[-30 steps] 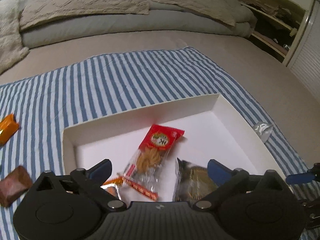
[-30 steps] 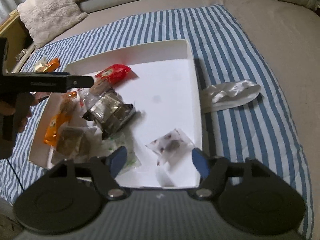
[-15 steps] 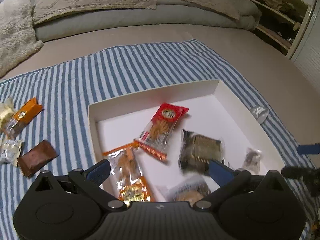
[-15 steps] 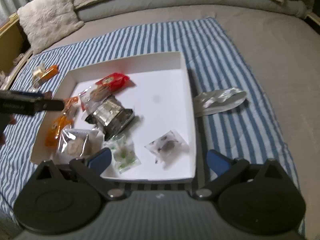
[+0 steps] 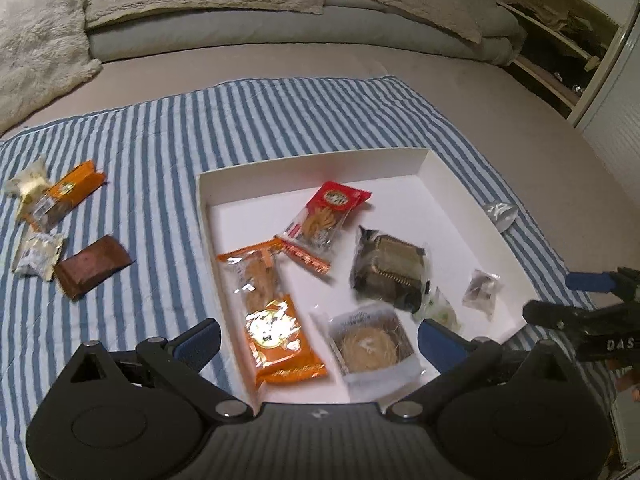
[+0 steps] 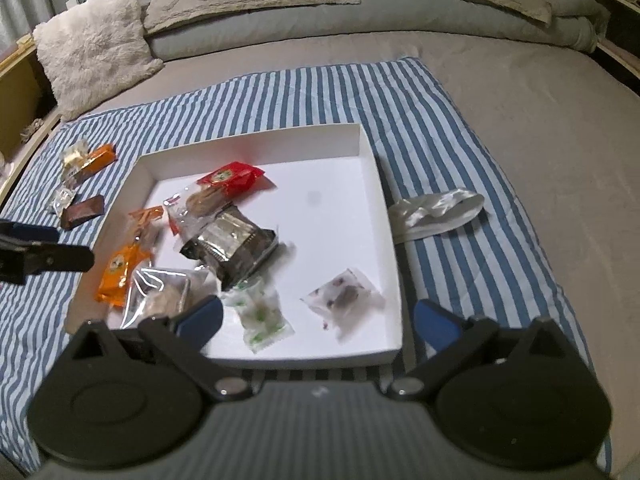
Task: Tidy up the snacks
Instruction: 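Move both open tools back toward the remaining snacks on the cloth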
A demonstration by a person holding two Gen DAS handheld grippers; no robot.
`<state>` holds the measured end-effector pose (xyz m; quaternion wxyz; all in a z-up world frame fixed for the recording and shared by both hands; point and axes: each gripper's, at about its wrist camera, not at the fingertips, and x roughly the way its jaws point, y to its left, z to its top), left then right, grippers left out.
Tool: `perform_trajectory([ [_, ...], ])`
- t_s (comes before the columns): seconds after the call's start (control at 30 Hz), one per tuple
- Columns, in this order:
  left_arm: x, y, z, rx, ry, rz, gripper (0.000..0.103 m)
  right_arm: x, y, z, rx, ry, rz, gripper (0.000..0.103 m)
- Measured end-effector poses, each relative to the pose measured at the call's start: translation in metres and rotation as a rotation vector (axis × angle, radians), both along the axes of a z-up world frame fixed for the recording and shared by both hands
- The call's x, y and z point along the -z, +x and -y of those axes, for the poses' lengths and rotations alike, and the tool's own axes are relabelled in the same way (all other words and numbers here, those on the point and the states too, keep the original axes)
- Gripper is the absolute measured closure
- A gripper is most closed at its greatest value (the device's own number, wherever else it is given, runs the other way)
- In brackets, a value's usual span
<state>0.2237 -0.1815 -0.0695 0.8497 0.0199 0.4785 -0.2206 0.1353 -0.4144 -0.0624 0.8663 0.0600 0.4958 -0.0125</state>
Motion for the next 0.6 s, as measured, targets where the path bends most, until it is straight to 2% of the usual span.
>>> perform_trajectory([
  [0.23, -0.002, -0.004, -0.033, -0.068, 0.022, 0.004, 0.000, 0.000, 0.015, -0.027, -0.032, -0.007, 0.002, 0.001],
  [0.6, -0.003, -0.006, -0.091, -0.179, 0.046, 0.008, 0.000, -0.003, 0.043, -0.087, -0.143, 0.012, 0.011, 0.000],
])
